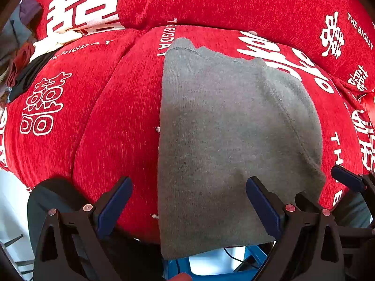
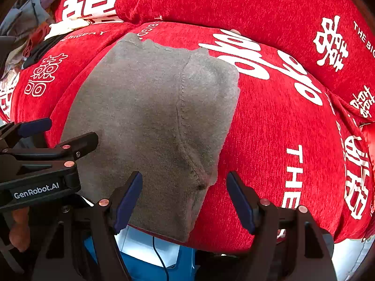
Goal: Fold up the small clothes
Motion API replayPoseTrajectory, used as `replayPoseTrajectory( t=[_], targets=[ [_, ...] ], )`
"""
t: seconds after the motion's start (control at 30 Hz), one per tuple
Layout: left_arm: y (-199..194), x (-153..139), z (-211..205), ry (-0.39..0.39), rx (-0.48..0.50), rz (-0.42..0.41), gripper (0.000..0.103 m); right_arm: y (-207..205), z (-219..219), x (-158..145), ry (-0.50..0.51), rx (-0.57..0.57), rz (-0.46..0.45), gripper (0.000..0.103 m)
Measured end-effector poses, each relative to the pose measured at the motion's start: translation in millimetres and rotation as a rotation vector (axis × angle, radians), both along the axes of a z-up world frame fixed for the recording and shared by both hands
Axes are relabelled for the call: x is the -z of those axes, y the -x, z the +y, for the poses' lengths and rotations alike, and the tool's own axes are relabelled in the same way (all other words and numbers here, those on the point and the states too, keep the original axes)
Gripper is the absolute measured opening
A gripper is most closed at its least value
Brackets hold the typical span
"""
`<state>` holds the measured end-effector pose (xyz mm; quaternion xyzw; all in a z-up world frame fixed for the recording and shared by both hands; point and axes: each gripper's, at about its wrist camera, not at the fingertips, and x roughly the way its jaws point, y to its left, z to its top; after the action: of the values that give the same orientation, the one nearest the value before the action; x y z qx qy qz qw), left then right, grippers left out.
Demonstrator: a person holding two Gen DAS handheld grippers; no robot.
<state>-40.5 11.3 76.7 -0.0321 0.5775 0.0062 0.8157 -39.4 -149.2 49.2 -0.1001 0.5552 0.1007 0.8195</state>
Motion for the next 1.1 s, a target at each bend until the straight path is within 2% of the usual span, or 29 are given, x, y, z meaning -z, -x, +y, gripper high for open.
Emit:
replayPoseTrajectory(
  t=[1.1],
  targets=[
    [1.3, -0.5, -1.3, 0.000, 0.002, 0.005, 0.098, 1.1, 3.2, -2.9, 0.000, 0.004, -0.010, 0.077]
  ],
)
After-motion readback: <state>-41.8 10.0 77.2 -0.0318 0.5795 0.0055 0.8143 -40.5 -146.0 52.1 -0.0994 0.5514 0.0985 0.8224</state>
